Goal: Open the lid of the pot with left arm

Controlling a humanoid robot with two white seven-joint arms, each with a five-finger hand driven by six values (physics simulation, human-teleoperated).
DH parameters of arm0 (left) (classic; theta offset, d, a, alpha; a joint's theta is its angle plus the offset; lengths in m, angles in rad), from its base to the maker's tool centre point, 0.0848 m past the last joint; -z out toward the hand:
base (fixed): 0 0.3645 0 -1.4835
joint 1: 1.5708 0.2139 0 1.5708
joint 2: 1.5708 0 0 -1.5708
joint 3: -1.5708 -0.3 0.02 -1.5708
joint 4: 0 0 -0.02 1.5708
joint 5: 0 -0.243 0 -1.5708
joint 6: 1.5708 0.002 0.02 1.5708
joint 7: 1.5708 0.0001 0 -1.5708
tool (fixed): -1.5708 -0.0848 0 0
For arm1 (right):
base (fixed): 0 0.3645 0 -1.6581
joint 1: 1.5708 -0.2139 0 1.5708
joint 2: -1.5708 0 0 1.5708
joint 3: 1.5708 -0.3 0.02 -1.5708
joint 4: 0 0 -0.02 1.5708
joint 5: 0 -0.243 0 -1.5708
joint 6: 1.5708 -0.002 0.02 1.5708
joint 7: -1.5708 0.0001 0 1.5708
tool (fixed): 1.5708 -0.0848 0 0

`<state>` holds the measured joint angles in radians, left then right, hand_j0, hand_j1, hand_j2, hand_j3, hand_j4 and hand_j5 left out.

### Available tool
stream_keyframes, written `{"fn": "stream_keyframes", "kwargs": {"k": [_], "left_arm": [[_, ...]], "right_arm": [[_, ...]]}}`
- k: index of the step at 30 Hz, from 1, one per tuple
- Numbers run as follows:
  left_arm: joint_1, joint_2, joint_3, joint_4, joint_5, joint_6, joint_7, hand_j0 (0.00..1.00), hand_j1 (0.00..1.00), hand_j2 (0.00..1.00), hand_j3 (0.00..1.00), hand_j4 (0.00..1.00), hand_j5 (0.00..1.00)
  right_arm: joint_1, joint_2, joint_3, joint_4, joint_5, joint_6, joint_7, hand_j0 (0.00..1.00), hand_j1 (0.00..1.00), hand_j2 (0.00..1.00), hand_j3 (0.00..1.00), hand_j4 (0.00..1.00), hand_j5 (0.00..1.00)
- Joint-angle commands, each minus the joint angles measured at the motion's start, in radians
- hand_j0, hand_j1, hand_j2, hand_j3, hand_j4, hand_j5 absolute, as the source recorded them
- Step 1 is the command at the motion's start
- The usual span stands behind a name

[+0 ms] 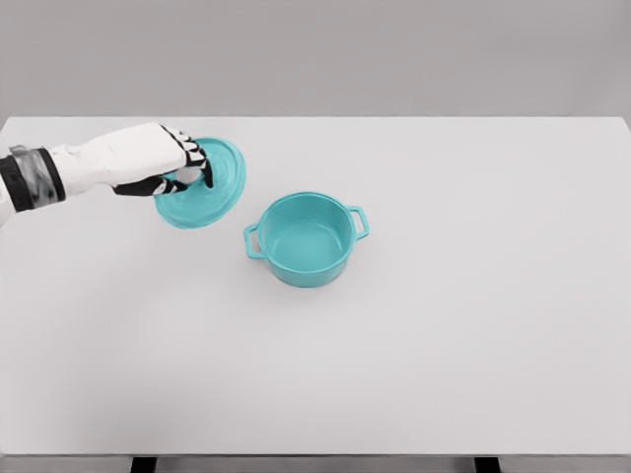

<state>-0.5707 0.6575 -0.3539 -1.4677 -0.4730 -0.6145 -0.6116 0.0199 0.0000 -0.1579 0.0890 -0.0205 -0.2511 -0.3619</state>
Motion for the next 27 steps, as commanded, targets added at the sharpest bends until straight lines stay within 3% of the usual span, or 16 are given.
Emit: {"fn": "stream_keyframes", "kwargs": {"k": [1, 10, 18, 19, 21, 22, 27], "left_arm": [[0.005, 0.04, 0.029, 0.007, 0.008, 0.004, 0.001, 0.52, 0.52, 0.52, 0.52, 0.52, 0.52], [0.089, 0.054, 0.053, 0.151, 0.007, 0.004, 0.001, 0.52, 0.52, 0.52, 0.52, 0.52, 0.52], [0.143, 0.054, 0.055, 0.159, 0.005, 0.004, 0.001, 0.53, 0.53, 0.53, 0.53, 0.53, 0.53], [0.143, 0.054, 0.069, 0.159, 0.005, 0.004, 0.001, 0.58, 0.58, 0.58, 0.58, 0.58, 0.58], [0.143, 0.062, 0.072, 0.159, 0.005, 0.004, 0.001, 0.93, 0.93, 0.93, 0.93, 0.93, 0.93], [0.143, 0.065, 0.075, 0.159, 0.005, 0.004, 0.001, 1.0, 1.0, 1.0, 1.0, 1.0, 1.0], [0.144, 0.067, 0.108, 0.161, 0.005, 0.004, 0.001, 1.0, 1.0, 1.0, 1.0, 1.0, 1.0]], "right_arm": [[0.0, 0.0, 0.0, 0.0, -0.001, 0.0, 0.0, 1.0, 1.0, 1.0, 1.0, 1.0, 1.0], [0.0, 0.0, 0.0, 0.0, -0.001, 0.0, 0.0, 1.0, 1.0, 1.0, 1.0, 1.0, 1.0], [0.0, 0.0, 0.0, 0.0, -0.001, 0.0, 0.0, 1.0, 1.0, 1.0, 1.0, 1.0, 1.0], [0.0, 0.0, 0.0, 0.0, -0.001, 0.0, 0.0, 1.0, 1.0, 1.0, 1.0, 1.0, 1.0], [0.0, 0.0, 0.0, 0.0, -0.001, 0.0, 0.0, 1.0, 1.0, 1.0, 1.0, 1.0, 1.0], [0.0, 0.0, 0.0, 0.0, -0.001, 0.0, 0.0, 1.0, 1.0, 1.0, 1.0, 1.0, 1.0], [0.0, 0.0, 0.0, 0.0, -0.001, 0.0, 0.0, 1.0, 1.0, 1.0, 1.0, 1.0, 1.0]]}}
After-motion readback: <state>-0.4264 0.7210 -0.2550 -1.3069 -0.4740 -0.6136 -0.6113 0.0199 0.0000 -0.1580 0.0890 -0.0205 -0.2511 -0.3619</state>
